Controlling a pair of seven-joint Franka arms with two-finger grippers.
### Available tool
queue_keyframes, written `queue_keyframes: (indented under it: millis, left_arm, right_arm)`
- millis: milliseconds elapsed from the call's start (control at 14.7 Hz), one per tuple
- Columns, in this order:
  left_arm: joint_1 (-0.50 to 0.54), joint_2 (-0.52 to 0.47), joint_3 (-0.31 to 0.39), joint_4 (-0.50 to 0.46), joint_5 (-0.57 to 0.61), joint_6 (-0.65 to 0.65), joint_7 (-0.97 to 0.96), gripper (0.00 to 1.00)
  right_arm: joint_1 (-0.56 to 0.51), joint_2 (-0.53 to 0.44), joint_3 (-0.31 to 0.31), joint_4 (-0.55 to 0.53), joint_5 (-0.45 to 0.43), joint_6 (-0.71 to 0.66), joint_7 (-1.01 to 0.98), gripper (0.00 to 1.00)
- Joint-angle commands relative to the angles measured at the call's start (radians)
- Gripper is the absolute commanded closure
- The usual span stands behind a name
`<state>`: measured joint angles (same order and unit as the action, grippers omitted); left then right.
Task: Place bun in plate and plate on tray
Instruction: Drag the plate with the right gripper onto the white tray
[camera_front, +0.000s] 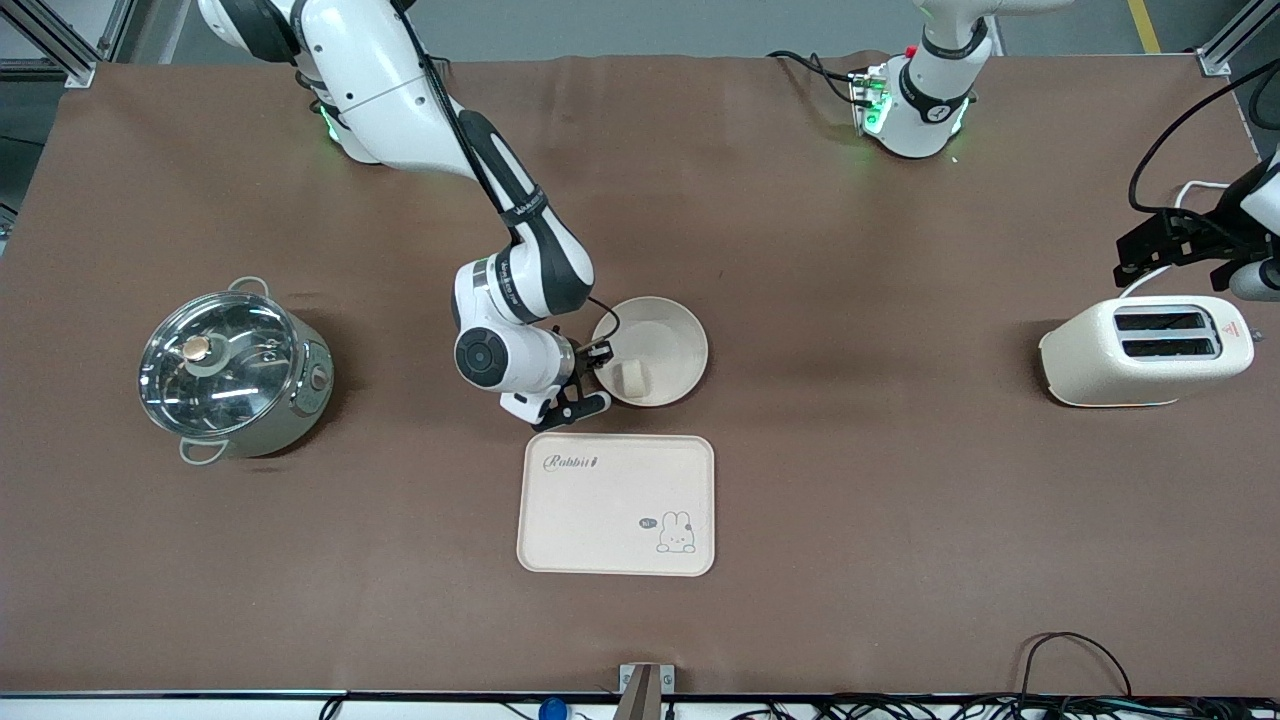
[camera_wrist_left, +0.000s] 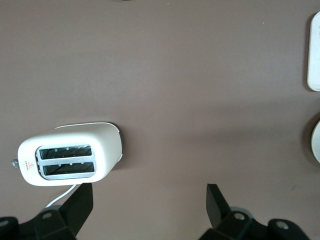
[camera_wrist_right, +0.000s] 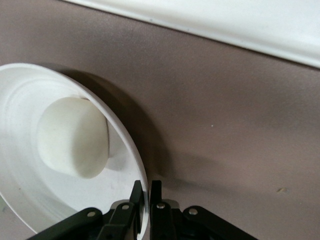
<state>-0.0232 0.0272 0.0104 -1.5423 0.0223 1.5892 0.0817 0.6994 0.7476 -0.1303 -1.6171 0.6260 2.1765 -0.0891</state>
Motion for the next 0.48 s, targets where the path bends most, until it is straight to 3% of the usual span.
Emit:
queue_keyframes:
  millis: [0,408]
  left_arm:
    - [0.035,0.020,0.002,0.025,-0.079,0.002,0.032,0.00]
    - [0.022,0.031,-0.001,0.051,-0.079,0.002,0.021,0.00]
  right_arm:
    - [-0.008,-0.002,0.001,-0.010,0.021,0.013,0.002,0.91]
    - [-0.027,-0.002,0.000,-0.006,0.020,0.003,0.002,0.99]
